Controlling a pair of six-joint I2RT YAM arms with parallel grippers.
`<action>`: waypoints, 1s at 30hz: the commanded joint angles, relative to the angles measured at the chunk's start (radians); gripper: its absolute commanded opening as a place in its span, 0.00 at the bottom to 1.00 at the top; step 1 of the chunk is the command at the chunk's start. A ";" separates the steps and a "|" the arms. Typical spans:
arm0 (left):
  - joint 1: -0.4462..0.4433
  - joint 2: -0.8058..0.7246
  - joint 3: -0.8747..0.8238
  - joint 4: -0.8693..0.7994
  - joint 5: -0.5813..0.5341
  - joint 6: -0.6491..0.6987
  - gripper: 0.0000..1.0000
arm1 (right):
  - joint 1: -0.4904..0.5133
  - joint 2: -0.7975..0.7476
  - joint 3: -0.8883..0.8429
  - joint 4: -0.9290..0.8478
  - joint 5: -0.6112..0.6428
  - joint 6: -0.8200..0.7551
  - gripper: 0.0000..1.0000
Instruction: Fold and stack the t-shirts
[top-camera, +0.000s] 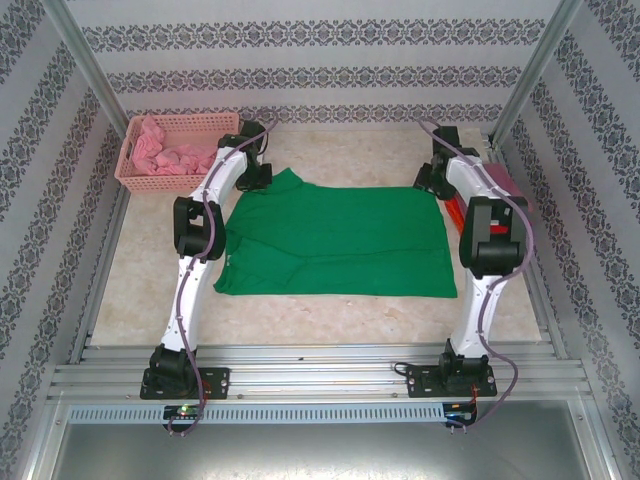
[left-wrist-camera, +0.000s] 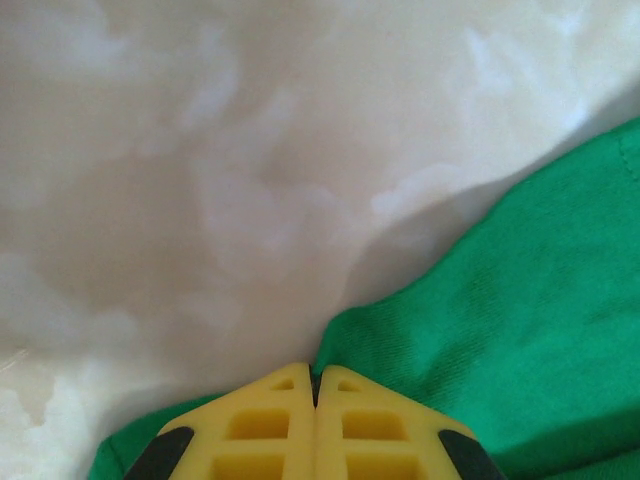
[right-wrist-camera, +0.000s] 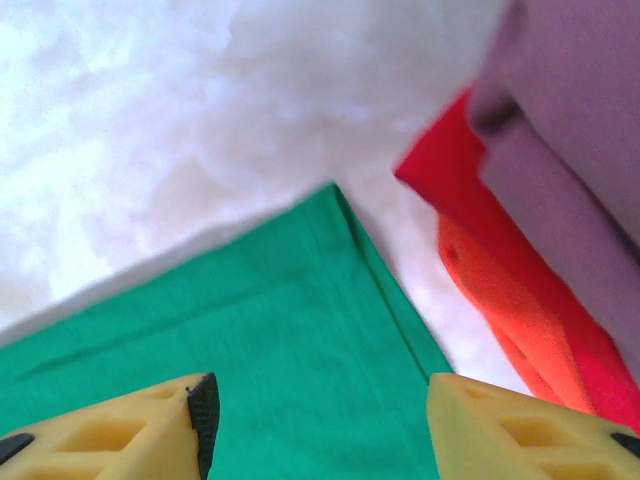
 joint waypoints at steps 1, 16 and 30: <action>0.004 -0.044 -0.023 0.010 0.012 0.006 0.00 | 0.005 0.078 0.107 -0.068 0.018 0.031 0.54; 0.003 -0.063 -0.043 0.013 0.026 0.011 0.00 | 0.004 0.381 0.551 -0.335 0.032 0.062 0.45; 0.003 -0.076 -0.049 0.026 0.046 0.009 0.00 | -0.037 0.501 0.692 -0.461 -0.077 0.091 0.34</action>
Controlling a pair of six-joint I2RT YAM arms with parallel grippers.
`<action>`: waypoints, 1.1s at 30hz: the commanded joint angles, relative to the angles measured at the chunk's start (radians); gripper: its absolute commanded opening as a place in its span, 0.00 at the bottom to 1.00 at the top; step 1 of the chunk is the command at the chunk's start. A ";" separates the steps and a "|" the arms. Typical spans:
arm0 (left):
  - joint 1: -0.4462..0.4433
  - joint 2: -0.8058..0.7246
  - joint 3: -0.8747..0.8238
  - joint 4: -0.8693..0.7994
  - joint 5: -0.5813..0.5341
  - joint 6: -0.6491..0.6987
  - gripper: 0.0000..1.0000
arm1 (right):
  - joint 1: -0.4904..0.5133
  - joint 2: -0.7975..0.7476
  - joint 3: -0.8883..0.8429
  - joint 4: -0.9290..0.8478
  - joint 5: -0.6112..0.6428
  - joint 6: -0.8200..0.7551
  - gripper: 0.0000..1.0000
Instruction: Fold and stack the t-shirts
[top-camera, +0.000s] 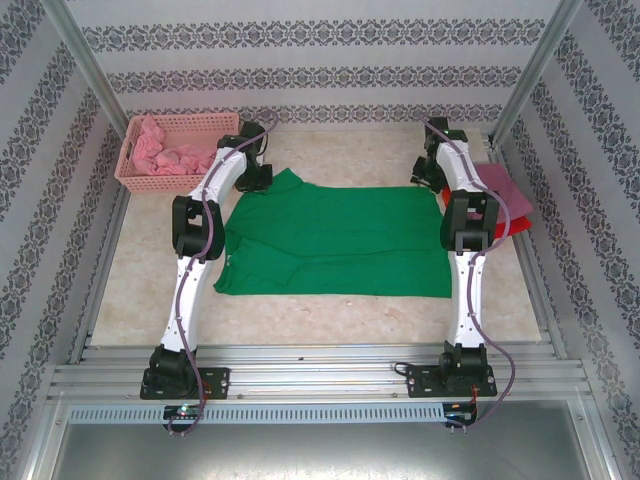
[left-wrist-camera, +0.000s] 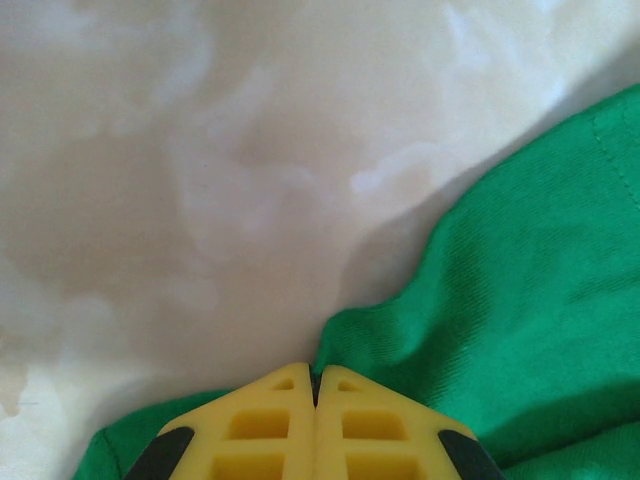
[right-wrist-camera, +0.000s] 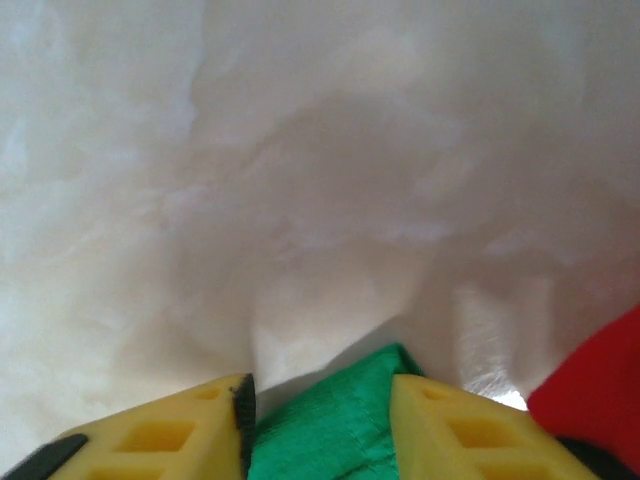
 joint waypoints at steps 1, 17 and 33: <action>0.003 -0.056 -0.011 0.009 0.015 0.009 0.00 | -0.017 0.052 0.034 -0.069 -0.041 0.021 0.30; 0.005 -0.188 -0.109 0.129 -0.002 0.010 0.00 | 0.040 -0.152 -0.138 0.064 0.044 -0.032 0.00; 0.004 -0.462 -0.403 0.275 0.024 0.000 0.00 | 0.054 -0.588 -0.619 0.280 0.089 -0.040 0.00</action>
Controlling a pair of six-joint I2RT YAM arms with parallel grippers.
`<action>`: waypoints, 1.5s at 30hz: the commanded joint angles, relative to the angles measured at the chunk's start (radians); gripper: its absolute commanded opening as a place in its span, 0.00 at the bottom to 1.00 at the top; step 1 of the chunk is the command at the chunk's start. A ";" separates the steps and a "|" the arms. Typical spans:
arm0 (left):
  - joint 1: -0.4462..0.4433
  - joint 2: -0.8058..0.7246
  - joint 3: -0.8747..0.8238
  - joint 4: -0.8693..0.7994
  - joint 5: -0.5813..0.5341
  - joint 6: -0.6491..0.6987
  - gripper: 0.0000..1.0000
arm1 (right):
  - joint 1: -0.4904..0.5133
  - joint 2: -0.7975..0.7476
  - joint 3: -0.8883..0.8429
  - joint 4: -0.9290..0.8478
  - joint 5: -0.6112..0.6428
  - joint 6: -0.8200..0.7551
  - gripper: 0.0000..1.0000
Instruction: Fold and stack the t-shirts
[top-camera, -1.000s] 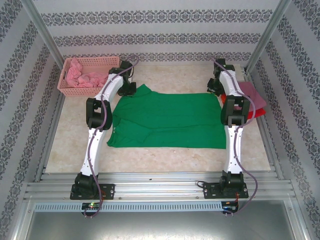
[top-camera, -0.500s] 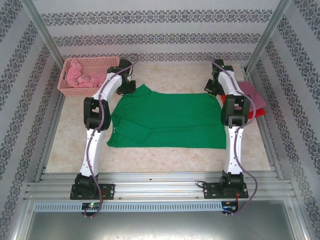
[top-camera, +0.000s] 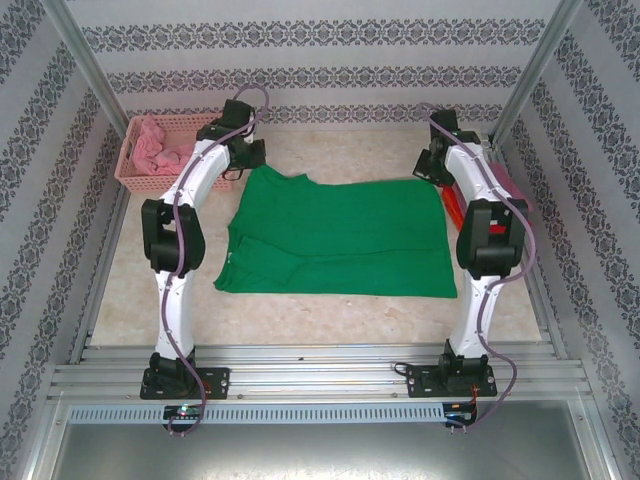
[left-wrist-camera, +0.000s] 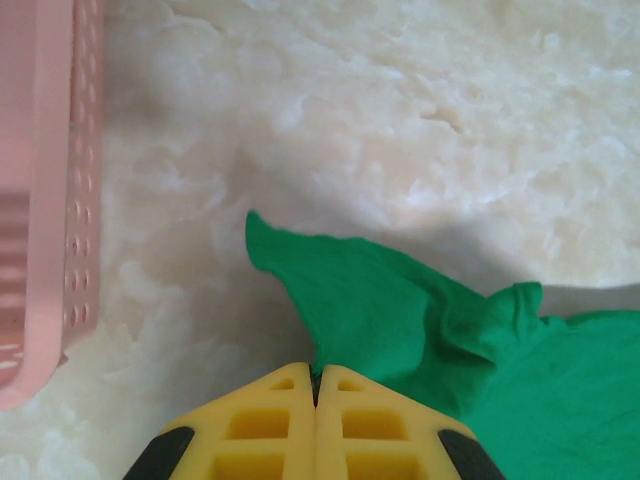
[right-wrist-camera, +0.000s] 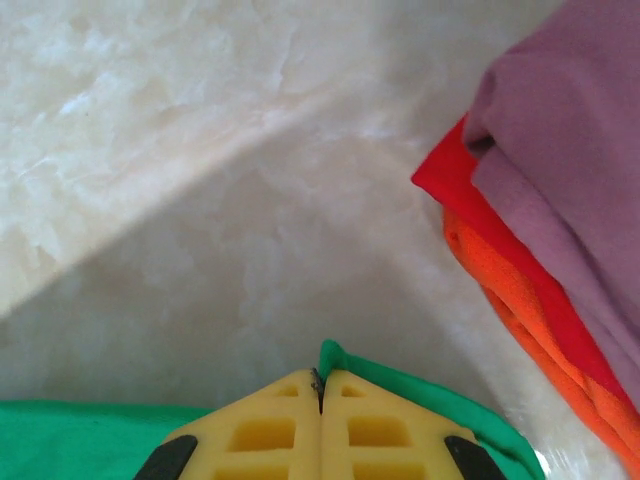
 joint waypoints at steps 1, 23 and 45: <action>0.002 -0.088 -0.075 0.040 0.026 -0.004 0.00 | -0.002 -0.104 -0.100 0.055 0.027 -0.012 0.00; 0.000 -0.537 -0.731 0.244 0.109 -0.037 0.00 | -0.002 -0.605 -0.689 0.138 0.004 -0.008 0.00; 0.002 -0.746 -0.863 0.100 0.124 -0.016 0.00 | -0.053 -0.744 -0.785 0.044 -0.002 -0.066 0.00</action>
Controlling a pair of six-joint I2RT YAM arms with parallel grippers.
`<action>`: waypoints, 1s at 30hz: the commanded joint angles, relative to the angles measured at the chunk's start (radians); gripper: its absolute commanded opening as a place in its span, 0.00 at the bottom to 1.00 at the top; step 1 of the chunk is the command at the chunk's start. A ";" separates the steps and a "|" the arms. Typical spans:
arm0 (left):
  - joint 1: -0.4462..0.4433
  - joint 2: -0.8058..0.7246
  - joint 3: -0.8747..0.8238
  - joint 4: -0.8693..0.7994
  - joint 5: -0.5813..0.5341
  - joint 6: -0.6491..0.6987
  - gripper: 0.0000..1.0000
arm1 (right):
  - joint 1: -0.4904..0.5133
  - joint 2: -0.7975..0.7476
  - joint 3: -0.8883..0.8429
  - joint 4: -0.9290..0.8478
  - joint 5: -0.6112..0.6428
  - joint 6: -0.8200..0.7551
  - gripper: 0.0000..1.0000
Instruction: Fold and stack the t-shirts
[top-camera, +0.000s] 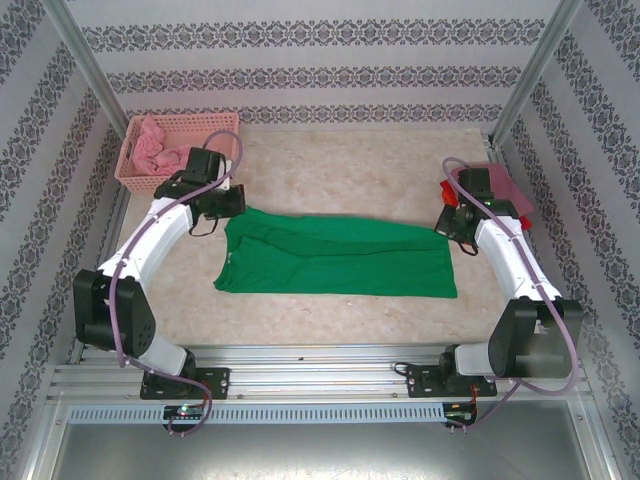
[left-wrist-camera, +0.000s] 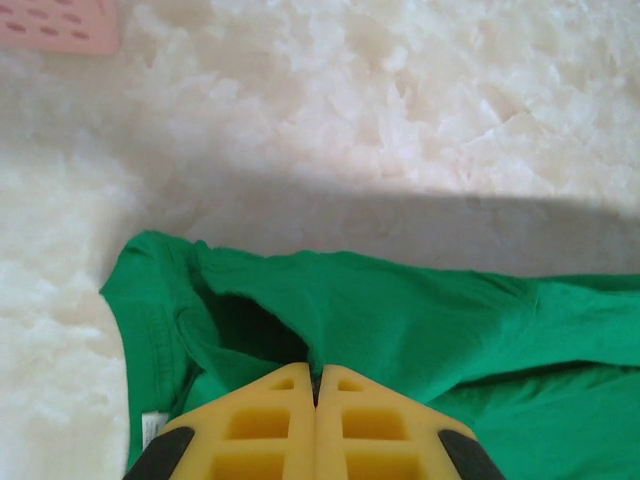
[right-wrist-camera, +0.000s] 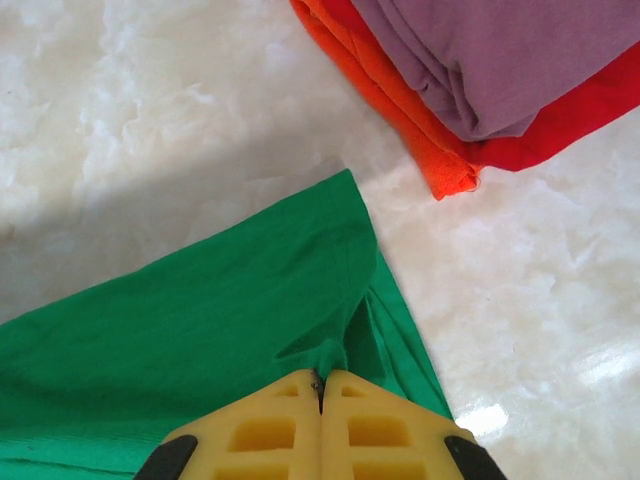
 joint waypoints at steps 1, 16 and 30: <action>0.000 -0.040 -0.035 -0.051 0.008 -0.006 0.00 | -0.006 -0.021 -0.023 -0.023 0.001 -0.011 0.00; 0.001 -0.201 -0.294 -0.025 0.023 -0.108 0.00 | -0.010 0.037 -0.101 0.007 0.011 -0.005 0.00; 0.001 -0.209 -0.432 0.047 0.066 -0.159 0.00 | -0.010 0.116 -0.120 0.033 0.006 0.006 0.00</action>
